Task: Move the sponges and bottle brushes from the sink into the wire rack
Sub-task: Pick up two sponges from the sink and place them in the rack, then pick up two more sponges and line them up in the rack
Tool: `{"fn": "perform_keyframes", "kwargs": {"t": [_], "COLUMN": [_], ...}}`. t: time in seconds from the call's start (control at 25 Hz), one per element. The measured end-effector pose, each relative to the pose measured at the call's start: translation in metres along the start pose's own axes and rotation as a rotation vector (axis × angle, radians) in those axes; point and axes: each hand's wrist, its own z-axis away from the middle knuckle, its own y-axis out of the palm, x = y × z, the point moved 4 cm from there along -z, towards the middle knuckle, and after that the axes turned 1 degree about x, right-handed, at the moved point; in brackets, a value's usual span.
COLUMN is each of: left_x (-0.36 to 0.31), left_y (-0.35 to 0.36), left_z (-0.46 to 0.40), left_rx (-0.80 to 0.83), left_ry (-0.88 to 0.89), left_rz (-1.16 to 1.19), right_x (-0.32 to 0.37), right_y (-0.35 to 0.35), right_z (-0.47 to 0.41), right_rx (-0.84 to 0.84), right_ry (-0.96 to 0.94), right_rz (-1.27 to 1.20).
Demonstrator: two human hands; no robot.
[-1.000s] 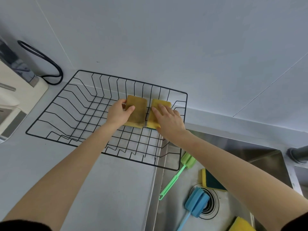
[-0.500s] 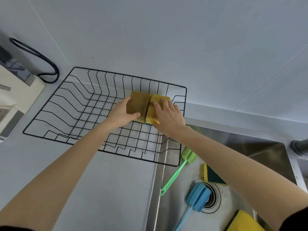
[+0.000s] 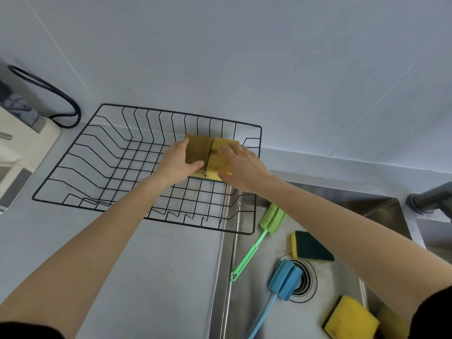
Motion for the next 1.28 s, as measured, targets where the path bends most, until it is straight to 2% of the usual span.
{"fn": "perform_keyframes", "kwargs": {"t": [0.36, 0.68, 1.0, 1.28], "left_x": [-0.073, -0.144, -0.186, -0.198], "left_y": [-0.027, -0.017, 0.036, 0.105], "left_z": [0.046, 0.095, 0.125, 0.14], "left_rx": [-0.027, -0.004, 0.138, 0.296], "left_ry": [0.198, 0.355, 0.432, 0.446], "left_rz": [-0.065, -0.084, -0.174, -0.22], "right_x": [-0.03, -0.064, -0.107, -0.156], "right_y": [-0.05, -0.073, -0.049, 0.016], "right_z": [0.07, 0.151, 0.229, 0.283], "right_rx": [-0.109, -0.102, -0.072, 0.044], "right_ry": [0.092, 0.189, 0.336, 0.59], "right_rz": [-0.049, -0.012, -0.071, -0.335]}}
